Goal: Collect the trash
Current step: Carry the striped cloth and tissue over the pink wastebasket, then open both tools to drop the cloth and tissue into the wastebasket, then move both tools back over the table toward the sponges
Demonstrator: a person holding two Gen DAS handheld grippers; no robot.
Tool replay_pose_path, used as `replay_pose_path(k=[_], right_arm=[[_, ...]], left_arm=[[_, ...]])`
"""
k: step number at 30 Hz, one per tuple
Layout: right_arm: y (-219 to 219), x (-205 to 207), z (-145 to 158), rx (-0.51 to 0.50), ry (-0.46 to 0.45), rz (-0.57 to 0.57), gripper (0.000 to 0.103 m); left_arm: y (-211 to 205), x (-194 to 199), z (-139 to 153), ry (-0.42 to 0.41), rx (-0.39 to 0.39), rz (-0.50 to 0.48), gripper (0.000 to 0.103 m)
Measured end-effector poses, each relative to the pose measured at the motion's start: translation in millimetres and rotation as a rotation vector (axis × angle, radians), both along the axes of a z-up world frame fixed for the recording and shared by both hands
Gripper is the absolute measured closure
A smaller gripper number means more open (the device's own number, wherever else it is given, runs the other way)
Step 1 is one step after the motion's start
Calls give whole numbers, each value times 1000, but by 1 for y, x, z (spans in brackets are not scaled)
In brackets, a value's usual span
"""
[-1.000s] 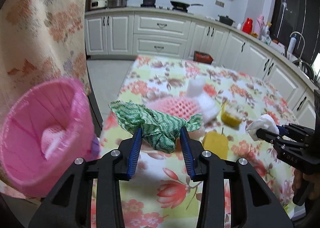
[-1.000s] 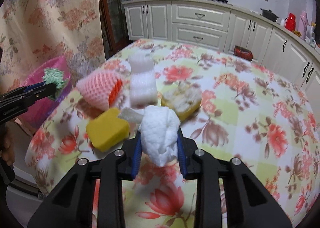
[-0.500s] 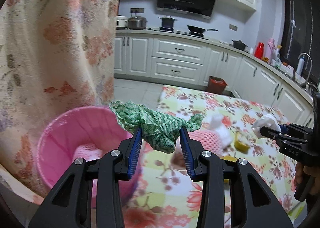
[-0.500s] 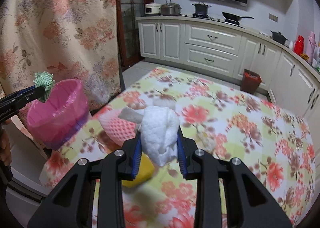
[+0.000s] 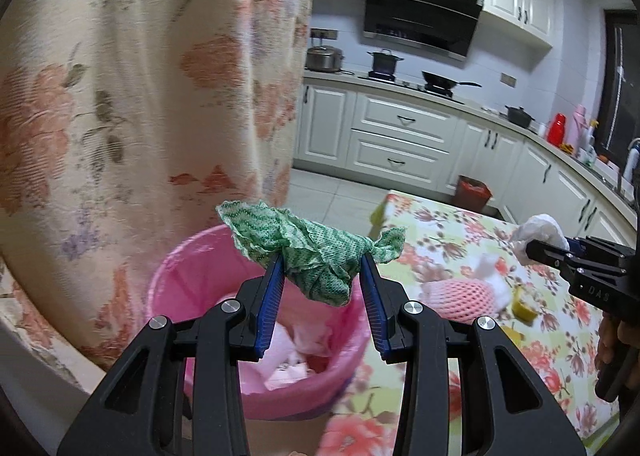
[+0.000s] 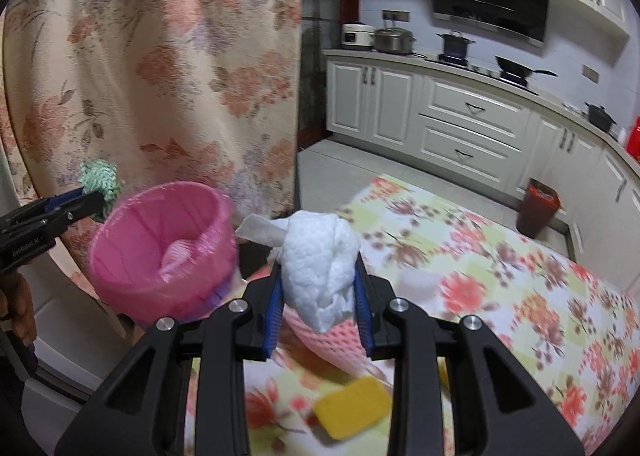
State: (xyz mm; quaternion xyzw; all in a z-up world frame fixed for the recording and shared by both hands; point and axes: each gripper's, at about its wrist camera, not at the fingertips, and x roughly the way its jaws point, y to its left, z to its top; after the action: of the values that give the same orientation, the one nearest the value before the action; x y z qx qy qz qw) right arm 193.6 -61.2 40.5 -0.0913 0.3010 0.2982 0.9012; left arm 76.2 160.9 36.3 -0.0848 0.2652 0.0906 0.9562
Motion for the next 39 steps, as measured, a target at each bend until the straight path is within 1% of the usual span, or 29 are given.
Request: replay_pose_path(k=[5, 14, 19, 23, 24, 25, 27, 28, 30, 31, 32, 35, 39], right_arm=[[36, 1, 4, 9, -1, 57, 73], [101, 4, 4, 14, 16, 170, 72], [132, 6, -3, 4, 30, 223, 69], [149, 8, -10, -4, 43, 247, 68], [153, 9, -12, -5, 48, 255, 64], [156, 10, -14, -6, 49, 260, 56], [160, 11, -17, -4, 52, 271, 45], [162, 11, -18, -7, 52, 275, 45], [165, 12, -20, -10, 55, 279, 44], [166, 13, -20, -12, 57, 283, 43], [166, 13, -21, -14, 54, 282, 43], [159, 16, -20, -11, 48, 256, 41], [135, 18, -17, 1, 33, 202, 39]], left_arm=[[19, -6, -1, 0, -4, 34, 66], [45, -14, -2, 4, -5, 83, 65], [57, -17, -5, 11, -12, 103, 65], [61, -16, -7, 16, -20, 109, 65], [62, -15, -8, 16, -22, 110, 65], [63, -14, -9, 17, -24, 111, 64], [65, -13, -10, 20, -32, 113, 63], [66, -12, -10, 21, -35, 114, 62], [67, -11, -11, 22, -39, 118, 51], [68, -11, -11, 22, -42, 119, 34], [68, -11, -10, 18, -45, 116, 30], [69, -12, -9, 14, -41, 117, 30], [64, -6, -8, 12, -37, 103, 30]])
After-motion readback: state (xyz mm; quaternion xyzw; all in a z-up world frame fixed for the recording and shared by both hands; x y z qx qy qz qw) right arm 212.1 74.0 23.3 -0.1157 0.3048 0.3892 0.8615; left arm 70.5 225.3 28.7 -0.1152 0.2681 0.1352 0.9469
